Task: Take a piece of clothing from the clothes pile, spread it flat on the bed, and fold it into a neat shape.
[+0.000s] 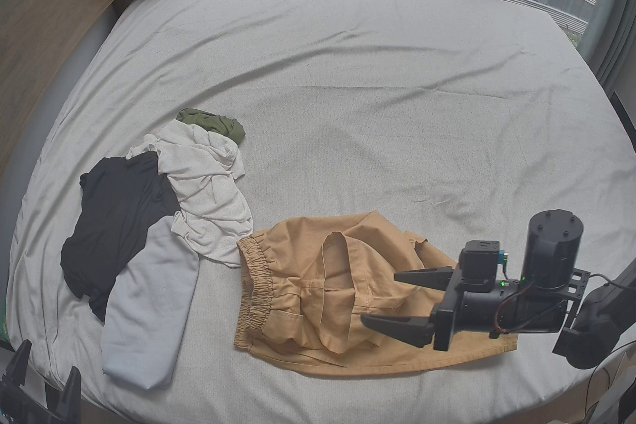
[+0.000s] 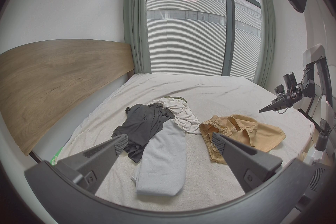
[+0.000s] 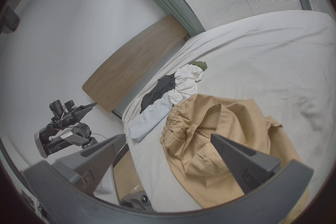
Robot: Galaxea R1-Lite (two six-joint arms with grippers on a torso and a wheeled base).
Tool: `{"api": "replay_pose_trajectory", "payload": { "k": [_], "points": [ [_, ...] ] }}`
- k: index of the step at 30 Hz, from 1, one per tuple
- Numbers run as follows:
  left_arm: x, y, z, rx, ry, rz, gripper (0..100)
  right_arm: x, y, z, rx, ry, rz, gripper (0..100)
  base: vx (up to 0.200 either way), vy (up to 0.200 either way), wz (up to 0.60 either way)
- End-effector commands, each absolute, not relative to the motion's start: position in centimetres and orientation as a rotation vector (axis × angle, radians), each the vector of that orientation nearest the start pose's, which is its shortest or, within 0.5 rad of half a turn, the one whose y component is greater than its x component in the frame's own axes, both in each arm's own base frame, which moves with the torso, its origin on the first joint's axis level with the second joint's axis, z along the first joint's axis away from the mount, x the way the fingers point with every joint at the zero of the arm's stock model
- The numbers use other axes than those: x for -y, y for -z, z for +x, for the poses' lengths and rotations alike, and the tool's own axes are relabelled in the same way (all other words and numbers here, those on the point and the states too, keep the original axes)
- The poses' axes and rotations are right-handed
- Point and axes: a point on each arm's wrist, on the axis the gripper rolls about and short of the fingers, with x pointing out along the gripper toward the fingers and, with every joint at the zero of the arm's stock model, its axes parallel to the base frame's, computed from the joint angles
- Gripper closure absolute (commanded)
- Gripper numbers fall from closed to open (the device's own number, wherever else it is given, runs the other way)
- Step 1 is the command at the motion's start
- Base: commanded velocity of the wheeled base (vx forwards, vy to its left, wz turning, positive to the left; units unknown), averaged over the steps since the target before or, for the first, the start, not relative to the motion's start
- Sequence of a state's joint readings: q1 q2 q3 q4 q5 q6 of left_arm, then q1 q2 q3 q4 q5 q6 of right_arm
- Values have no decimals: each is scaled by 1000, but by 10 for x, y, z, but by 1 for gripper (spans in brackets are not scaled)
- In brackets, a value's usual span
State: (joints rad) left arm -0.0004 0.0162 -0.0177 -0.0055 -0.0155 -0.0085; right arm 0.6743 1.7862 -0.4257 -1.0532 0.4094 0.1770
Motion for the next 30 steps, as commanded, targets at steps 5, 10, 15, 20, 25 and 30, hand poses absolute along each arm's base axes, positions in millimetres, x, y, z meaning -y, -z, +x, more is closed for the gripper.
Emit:
{"api": "replay_pose_trajectory", "payload": {
  "k": [5, 10, 15, 20, 25, 30],
  "points": [
    [0, -76, -23, 6, 15, -11, 0, -205, -78, 224, -473, -1050, 93, 0, 0, 0, 0],
    [0, -76, -23, 6, 17, -11, 0, -212, -74, 233, -470, -1044, 93, 0, 0, 0, 0],
    [0, -76, -23, 6, 15, -14, 0, -222, -63, 249, -477, -1014, 89, 0, 0, 0, 0],
    [0, -76, -23, 6, 15, -14, 0, -227, -57, 257, -479, -1008, 89, 0, 0, 0, 0],
    [0, -76, -23, 6, 15, -14, 0, -230, -50, 261, -493, -1004, 87, 0, 0, 0, 0],
    [0, -76, -23, 6, 15, -14, 0, -233, -47, 265, -493, -1002, 86, 0, 0, 0, 0]
  ]
}}
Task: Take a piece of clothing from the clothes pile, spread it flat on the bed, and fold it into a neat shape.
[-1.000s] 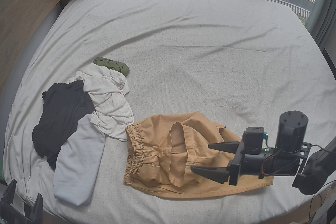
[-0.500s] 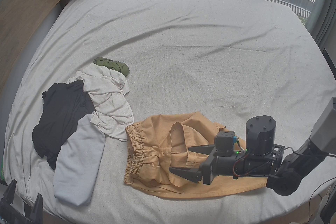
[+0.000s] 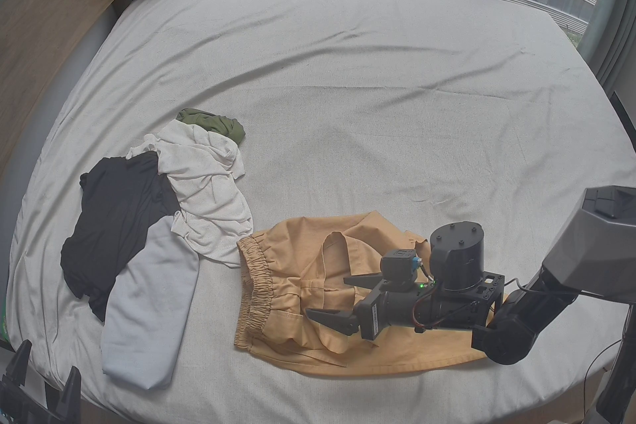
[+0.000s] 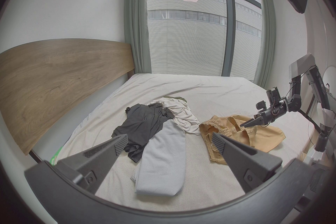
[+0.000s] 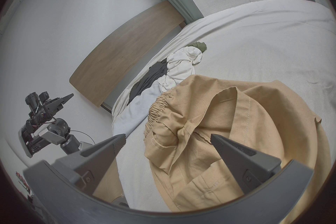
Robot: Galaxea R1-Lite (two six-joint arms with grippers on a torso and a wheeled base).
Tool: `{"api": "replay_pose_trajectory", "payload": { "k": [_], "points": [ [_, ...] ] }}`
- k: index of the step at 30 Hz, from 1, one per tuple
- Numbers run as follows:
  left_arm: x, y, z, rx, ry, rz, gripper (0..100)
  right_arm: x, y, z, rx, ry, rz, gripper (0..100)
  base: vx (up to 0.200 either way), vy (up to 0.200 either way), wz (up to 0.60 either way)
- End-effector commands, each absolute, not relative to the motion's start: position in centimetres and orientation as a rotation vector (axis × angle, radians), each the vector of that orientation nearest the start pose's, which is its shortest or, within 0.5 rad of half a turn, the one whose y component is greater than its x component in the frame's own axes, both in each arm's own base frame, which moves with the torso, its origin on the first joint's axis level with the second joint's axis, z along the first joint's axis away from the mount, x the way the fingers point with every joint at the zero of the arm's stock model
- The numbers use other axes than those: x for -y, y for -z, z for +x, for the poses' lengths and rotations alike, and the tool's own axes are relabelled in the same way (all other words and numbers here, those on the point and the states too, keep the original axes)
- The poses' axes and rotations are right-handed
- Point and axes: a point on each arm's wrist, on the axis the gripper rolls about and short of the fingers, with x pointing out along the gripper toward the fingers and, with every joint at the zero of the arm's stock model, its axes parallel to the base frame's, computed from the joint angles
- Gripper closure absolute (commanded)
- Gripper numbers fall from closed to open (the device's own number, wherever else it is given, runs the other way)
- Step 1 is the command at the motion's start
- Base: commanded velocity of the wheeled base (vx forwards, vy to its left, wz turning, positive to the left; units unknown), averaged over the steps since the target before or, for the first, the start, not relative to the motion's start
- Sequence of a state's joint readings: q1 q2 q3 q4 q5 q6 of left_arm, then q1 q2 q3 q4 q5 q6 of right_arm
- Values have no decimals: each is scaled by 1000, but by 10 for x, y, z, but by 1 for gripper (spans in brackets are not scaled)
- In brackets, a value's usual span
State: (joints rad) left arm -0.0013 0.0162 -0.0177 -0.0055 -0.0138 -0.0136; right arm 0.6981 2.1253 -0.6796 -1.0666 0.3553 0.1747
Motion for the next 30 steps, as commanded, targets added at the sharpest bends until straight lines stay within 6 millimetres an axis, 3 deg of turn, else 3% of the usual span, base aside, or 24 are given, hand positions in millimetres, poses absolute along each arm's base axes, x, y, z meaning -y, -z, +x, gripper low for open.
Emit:
{"api": "replay_pose_trajectory", "payload": {
  "k": [1, 24, 25, 30],
  "points": [
    [0, -76, -23, 6, 15, -14, 0, -233, -47, 265, -493, -1002, 86, 0, 0, 0, 0],
    [0, -76, -23, 6, 15, -15, 0, -251, -28, 286, -490, -983, 82, 0, 0, 0, 0],
    [0, -76, -23, 6, 15, -15, 0, -252, -29, 287, -485, -983, 83, 100, 0, 0, 0],
    [0, -76, -23, 6, 15, -17, 0, -256, -26, 292, -479, -983, 85, 100, 0, 0, 0]
  ]
}}
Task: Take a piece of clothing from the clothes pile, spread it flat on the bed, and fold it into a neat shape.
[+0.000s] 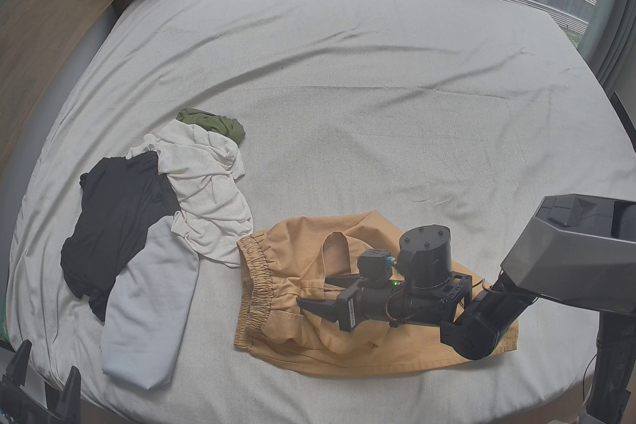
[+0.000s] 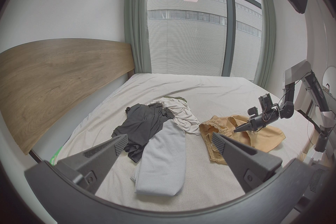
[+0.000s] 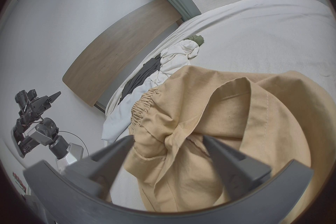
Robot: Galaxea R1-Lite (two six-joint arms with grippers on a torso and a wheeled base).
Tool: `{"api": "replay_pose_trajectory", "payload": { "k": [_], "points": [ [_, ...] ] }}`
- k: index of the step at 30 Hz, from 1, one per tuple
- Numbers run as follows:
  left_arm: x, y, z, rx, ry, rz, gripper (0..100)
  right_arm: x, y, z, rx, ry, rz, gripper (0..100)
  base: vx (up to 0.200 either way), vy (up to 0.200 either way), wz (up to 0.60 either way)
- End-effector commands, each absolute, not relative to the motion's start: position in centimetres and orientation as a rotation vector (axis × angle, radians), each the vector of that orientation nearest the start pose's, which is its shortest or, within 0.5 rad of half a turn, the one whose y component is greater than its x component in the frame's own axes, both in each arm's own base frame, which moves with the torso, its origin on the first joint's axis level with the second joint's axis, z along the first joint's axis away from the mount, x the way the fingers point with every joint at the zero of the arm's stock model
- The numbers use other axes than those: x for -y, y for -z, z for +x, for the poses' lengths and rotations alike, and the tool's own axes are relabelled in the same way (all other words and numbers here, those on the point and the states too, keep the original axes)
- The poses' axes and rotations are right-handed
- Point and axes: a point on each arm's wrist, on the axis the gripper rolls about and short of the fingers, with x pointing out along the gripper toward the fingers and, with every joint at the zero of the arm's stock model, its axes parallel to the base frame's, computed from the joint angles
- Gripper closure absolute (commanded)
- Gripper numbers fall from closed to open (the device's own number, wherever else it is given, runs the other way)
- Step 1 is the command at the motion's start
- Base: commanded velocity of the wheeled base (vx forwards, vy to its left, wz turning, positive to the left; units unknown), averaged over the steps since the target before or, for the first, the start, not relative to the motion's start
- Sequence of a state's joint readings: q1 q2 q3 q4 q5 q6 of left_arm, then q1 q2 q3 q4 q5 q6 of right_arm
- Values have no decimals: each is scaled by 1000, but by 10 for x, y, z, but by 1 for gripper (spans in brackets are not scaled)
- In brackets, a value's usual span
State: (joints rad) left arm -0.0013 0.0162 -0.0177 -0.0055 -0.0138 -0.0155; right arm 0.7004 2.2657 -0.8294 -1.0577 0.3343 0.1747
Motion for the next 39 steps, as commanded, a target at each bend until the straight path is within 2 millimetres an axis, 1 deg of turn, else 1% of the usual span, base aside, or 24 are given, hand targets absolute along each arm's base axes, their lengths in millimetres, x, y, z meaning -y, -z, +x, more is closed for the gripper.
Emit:
{"api": "replay_pose_trajectory", "payload": {
  "k": [1, 9, 14, 15, 17, 18, 19, 24, 28, 34, 36, 37, 39],
  "points": [
    [0, -76, -23, 6, 15, -15, 0, -256, -26, 293, -477, -983, 85, 100, 0, 0, 0],
    [0, -76, -23, 6, 14, -17, 0, -252, -26, 293, -480, -973, 88, 100, 0, 0, 0],
    [0, -76, -23, 6, 15, -15, 0, -234, -34, 284, -492, -954, 98, 100, 0, 0, 0],
    [0, -76, -23, 6, 15, -15, 0, -234, -34, 284, -492, -954, 98, 100, 0, 0, 0],
    [0, -76, -23, 6, 17, -15, 0, -226, -36, 278, -503, -944, 99, 100, 0, 0, 0],
    [0, -76, -23, 6, 17, -15, 0, -226, -36, 278, -503, -944, 99, 100, 0, 0, 0],
    [0, -76, -23, 6, 14, -15, 0, -220, -37, 277, -493, -935, 102, 100, 0, 0, 0],
    [0, -76, -23, 6, 15, -15, 0, -210, -35, 277, -471, -918, 110, 100, 0, 0, 0],
    [0, -76, -23, 6, 15, -15, 0, -208, -30, 275, -486, -917, 107, 100, 0, 0, 0],
    [0, -76, -23, 6, 15, -15, 0, -213, -30, 275, -484, -931, 106, 100, 0, 0, 0],
    [0, -76, -23, 6, 14, -15, 0, -214, -27, 275, -491, -934, 105, 100, 0, 0, 0],
    [0, -76, -23, 6, 15, -15, 0, -216, -26, 276, -487, -937, 105, 0, 0, 0, 0],
    [0, -76, -23, 6, 15, -15, 0, -219, -25, 278, -474, -942, 108, 0, 0, 0, 0]
  ]
}}
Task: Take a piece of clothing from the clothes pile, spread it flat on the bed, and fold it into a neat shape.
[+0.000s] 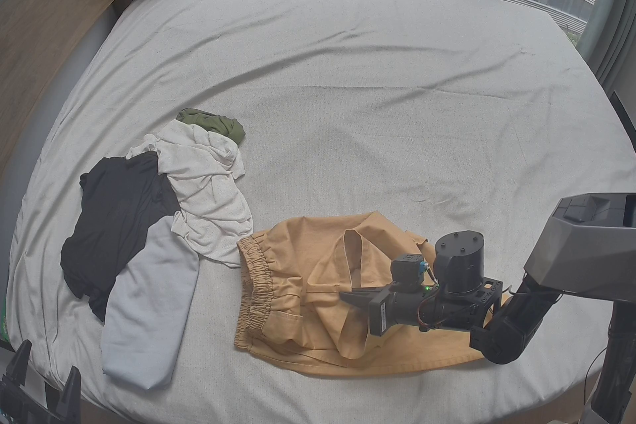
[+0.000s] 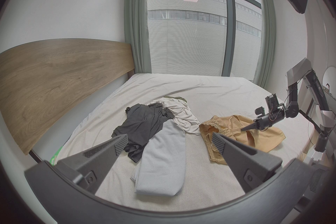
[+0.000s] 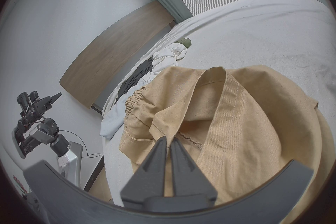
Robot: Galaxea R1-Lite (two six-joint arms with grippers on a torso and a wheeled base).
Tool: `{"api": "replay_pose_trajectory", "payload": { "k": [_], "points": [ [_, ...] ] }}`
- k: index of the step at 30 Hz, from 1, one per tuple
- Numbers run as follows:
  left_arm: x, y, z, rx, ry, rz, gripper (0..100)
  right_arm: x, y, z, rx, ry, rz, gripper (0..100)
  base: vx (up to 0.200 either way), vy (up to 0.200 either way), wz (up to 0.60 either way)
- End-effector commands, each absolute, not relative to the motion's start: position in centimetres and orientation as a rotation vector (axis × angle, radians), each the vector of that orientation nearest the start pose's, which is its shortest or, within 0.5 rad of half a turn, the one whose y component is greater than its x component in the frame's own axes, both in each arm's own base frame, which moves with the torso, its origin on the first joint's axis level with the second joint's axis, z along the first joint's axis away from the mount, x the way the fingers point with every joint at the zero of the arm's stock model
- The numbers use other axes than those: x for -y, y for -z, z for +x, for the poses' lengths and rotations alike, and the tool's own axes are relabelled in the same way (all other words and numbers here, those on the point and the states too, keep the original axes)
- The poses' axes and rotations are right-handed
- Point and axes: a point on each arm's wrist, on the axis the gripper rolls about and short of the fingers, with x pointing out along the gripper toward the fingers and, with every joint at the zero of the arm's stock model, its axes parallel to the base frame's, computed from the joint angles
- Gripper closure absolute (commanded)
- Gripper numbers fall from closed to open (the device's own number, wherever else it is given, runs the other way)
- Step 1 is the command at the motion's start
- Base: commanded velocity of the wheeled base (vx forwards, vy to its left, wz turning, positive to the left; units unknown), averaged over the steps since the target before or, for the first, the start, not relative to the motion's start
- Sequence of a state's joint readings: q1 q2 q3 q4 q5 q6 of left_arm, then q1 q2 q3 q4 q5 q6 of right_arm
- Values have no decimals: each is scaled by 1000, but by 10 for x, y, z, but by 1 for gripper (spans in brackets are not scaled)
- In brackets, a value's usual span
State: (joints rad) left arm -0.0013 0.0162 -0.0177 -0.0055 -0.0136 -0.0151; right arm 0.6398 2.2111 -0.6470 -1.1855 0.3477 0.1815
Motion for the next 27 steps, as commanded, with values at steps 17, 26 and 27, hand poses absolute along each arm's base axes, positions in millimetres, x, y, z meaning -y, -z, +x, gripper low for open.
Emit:
{"api": "replay_pose_trajectory", "payload": {
  "k": [17, 26, 27],
  "points": [
    [0, -76, -23, 6, 15, -15, 0, -247, -25, 280, -427, -996, 124, 0, 0, 0, 0],
    [0, -76, -23, 6, 15, -17, 0, -249, -12, 281, -454, -991, 118, 0, 0, 0, 0],
    [0, -76, -23, 6, 15, -17, 0, -250, -13, 282, -449, -991, 119, 0, 0, 0, 0]
  ]
}}
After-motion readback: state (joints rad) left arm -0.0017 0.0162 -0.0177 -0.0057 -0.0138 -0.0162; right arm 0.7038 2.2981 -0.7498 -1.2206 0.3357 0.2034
